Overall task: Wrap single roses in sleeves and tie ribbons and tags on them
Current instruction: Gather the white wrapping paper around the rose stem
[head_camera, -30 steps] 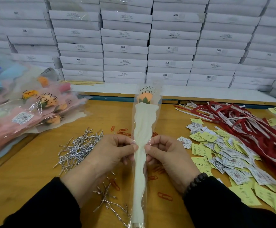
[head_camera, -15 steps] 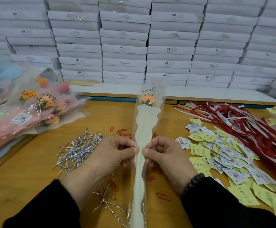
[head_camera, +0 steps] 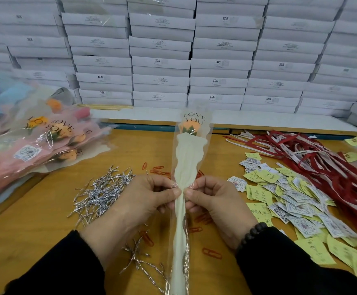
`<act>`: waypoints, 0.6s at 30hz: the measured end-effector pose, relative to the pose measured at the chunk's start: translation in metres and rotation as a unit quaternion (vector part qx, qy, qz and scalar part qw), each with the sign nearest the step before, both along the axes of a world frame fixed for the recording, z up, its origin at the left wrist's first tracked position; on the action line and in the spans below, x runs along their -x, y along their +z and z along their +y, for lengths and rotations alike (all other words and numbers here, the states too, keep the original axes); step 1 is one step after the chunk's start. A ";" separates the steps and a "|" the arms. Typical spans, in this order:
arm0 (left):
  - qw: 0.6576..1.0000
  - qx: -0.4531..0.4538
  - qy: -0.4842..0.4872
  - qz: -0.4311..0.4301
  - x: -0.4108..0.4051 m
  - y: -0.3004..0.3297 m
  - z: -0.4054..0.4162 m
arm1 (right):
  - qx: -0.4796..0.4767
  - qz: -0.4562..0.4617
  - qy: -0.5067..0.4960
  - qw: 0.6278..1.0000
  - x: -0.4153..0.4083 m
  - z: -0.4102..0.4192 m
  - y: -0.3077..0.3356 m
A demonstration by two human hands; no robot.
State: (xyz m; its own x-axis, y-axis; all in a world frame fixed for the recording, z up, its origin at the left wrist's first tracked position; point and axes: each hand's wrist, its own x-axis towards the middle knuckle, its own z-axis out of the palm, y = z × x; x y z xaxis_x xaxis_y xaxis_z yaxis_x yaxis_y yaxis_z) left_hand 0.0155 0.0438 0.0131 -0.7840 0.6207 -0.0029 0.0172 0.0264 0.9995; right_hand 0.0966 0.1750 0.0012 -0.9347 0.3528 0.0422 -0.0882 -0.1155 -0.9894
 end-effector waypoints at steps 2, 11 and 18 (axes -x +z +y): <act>1.000 -0.002 -0.001 0.005 0.001 0.000 0.000 | 0.027 0.006 0.006 1.000 0.001 0.000 0.000; 1.000 -0.023 -0.015 0.001 -0.001 0.000 0.000 | 0.043 0.002 0.003 0.999 0.000 -0.002 0.001; 1.000 -0.014 -0.011 0.017 -0.002 0.001 0.000 | 0.048 -0.012 -0.007 0.999 0.000 -0.004 0.001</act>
State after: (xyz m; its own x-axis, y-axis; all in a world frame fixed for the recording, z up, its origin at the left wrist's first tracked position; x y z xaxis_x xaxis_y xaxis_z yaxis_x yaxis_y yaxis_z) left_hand 0.0177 0.0442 0.0137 -0.7690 0.6379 0.0416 0.0520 -0.0025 0.9986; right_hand 0.0965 0.1710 0.0023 -0.9300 0.3673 -0.0137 -0.0678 -0.2082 -0.9757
